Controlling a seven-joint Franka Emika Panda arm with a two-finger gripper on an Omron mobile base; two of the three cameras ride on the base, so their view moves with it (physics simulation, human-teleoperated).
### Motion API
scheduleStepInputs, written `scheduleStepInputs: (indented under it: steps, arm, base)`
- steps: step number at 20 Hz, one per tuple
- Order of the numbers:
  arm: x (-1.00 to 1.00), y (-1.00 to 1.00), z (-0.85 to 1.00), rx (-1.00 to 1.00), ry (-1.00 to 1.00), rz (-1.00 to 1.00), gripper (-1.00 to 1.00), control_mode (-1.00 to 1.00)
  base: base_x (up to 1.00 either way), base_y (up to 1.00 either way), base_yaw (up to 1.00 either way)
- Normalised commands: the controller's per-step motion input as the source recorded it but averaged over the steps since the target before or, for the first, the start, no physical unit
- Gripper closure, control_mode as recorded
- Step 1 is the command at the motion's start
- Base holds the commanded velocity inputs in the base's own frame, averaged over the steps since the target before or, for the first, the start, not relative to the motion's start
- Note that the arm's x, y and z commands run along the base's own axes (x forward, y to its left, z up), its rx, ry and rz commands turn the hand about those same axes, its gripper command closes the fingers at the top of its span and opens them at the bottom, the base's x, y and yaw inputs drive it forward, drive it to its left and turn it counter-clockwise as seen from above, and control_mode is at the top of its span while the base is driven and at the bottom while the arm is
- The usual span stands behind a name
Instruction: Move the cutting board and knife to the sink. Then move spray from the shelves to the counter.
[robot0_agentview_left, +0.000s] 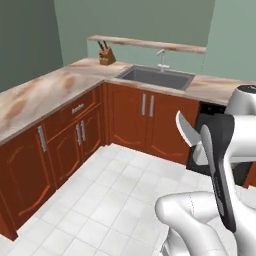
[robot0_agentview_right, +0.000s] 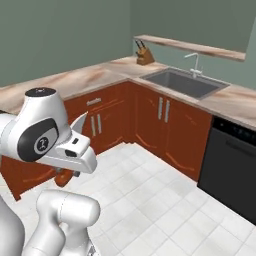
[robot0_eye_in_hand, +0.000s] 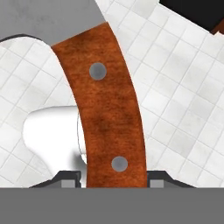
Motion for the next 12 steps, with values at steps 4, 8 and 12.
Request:
scheduleStepInputs:
  steps: [4,8,12]
  arm:
    - [0.00,0.00,0.00,0.00,0.00,0.00,1.00,1.00]
    - [0.00,0.00,0.00,0.00,0.00,0.00,1.00,1.00]
    - [0.00,0.00,0.00,0.00,0.00,0.00,1.00,1.00]
  base:
    - [1.00,0.00,-0.06]
    - [0.84,0.43,-0.50]
    - [0.59,0.68,-0.72]
